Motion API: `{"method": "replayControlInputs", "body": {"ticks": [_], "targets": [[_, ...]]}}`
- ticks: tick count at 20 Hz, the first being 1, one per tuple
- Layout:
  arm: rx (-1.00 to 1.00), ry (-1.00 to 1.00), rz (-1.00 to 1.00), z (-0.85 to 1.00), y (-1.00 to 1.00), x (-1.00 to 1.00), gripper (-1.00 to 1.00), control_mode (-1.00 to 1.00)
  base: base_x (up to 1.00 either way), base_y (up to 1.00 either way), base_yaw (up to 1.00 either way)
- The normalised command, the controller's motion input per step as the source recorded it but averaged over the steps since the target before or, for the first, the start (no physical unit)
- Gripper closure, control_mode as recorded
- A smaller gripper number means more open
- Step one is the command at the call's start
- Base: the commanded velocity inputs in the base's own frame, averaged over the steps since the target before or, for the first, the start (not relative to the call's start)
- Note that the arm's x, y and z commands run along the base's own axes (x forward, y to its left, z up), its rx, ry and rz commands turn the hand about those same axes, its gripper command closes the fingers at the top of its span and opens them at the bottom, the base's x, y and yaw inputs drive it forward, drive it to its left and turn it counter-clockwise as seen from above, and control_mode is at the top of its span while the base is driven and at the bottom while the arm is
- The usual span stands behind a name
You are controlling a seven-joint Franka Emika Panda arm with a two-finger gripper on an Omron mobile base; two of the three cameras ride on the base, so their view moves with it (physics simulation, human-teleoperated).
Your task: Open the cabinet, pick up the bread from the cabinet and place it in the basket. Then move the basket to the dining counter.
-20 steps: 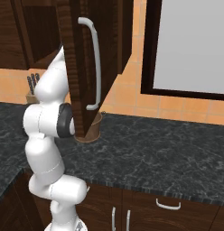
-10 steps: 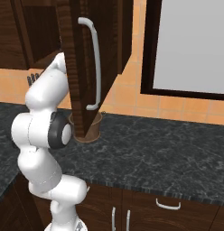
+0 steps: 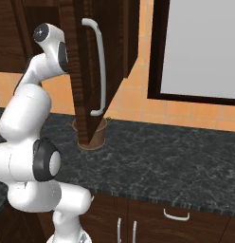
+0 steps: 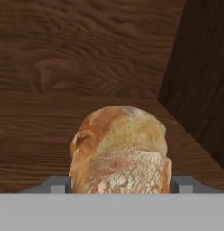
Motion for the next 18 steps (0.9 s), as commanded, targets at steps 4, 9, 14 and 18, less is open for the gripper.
{"method": "replayControlInputs", "body": {"ticks": [4,9,14,18], "targets": [[0.00,-0.04,0.00,0.00,0.13,-1.00,1.00,-1.00,0.00,0.00,0.00],[0.00,0.04,0.00,0.00,0.15,-1.00,1.00,-1.00,0.00,0.00,0.00],[0.00,0.03,0.00,-0.02,0.15,-1.00,1.00,-1.00,0.00,0.00,0.00],[0.00,0.08,0.00,-0.11,0.16,-1.00,1.00,-1.00,0.00,0.00,0.00]]}}
